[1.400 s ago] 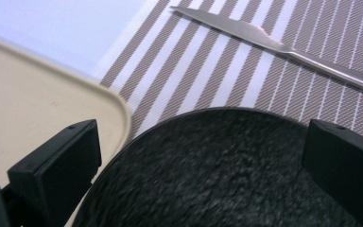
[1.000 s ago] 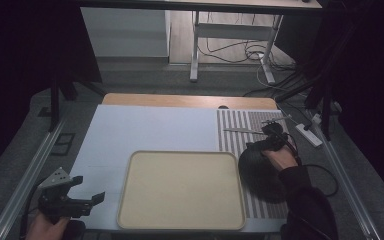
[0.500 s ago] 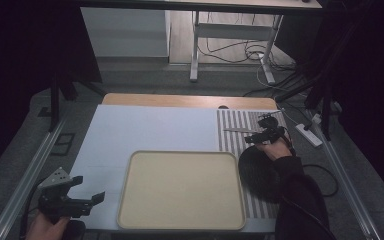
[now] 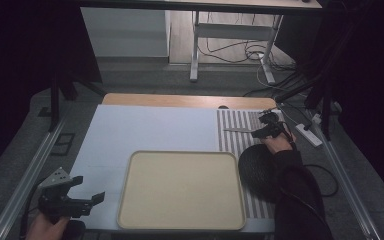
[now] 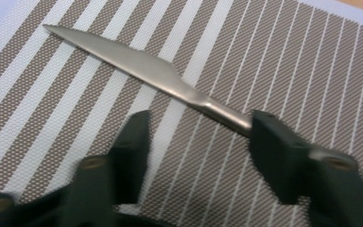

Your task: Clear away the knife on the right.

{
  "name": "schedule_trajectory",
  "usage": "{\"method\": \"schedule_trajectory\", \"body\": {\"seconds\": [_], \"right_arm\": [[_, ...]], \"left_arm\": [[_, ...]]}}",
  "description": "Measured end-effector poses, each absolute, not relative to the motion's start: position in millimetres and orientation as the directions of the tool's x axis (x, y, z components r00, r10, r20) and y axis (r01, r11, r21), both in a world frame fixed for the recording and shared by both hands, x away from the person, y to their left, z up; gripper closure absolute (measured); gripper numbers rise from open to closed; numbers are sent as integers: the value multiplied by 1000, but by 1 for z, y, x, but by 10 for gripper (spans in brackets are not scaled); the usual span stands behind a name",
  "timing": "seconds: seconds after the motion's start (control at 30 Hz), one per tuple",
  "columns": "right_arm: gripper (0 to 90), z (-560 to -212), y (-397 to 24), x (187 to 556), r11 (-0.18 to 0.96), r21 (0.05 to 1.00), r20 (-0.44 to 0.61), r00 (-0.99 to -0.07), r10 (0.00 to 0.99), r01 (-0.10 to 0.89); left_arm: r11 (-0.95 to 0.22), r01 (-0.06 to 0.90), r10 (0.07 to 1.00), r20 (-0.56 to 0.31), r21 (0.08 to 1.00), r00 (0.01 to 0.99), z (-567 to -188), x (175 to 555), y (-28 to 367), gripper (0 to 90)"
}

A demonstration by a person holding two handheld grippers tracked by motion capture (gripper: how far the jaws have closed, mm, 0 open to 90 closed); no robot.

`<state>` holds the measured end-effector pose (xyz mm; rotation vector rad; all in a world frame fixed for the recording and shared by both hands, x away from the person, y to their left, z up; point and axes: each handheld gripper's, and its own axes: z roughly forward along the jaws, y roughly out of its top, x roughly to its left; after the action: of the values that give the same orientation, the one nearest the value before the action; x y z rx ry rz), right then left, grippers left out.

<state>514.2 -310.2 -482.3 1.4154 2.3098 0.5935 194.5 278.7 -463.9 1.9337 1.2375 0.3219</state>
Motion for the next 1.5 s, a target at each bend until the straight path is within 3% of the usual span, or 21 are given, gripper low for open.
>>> {"method": "schedule_trajectory", "body": {"seconds": [0.03,0.07,0.1,0.13,0.17,0.23,0.47,0.73,0.97,1.3,1.5], "right_arm": [[625,-482,-314,519,393,521,-65,-424,903,757],[625,-482,-314,519,393,521,-65,-424,903,757],[681,-482,-315,521,393,517,-59,-426,903,760],[806,-482,-318,524,414,509,-76,-440,895,754],[806,-482,-318,524,414,509,-76,-440,895,754],[900,-483,-324,529,428,501,-94,-444,891,753],[900,-488,-338,541,360,531,-68,-385,920,767],[900,-503,-347,553,345,524,-135,-324,936,779],[900,-501,-351,547,378,481,-131,-361,923,791],[900,-493,-352,527,451,353,-3,-481,877,820],[900,-493,-351,526,440,333,16,-471,882,834]], "left_arm": [[-200,647,850,-198,736,489,-464,195,279,8],[-200,647,850,-199,736,489,-464,195,279,8],[-200,647,849,-199,736,489,-464,195,279,8],[-200,647,849,-199,736,489,-464,195,279,8],[-201,647,849,-198,736,490,-464,195,279,8],[-201,647,849,-198,735,489,-464,195,279,7],[-202,650,849,-200,733,489,-464,195,279,8],[-197,651,850,-203,733,486,-464,194,279,8],[-194,649,852,-202,736,483,-464,192,280,8],[-196,650,852,-200,735,483,-464,192,280,10],[-191,649,852,-204,736,482,-464,192,280,9]]}}
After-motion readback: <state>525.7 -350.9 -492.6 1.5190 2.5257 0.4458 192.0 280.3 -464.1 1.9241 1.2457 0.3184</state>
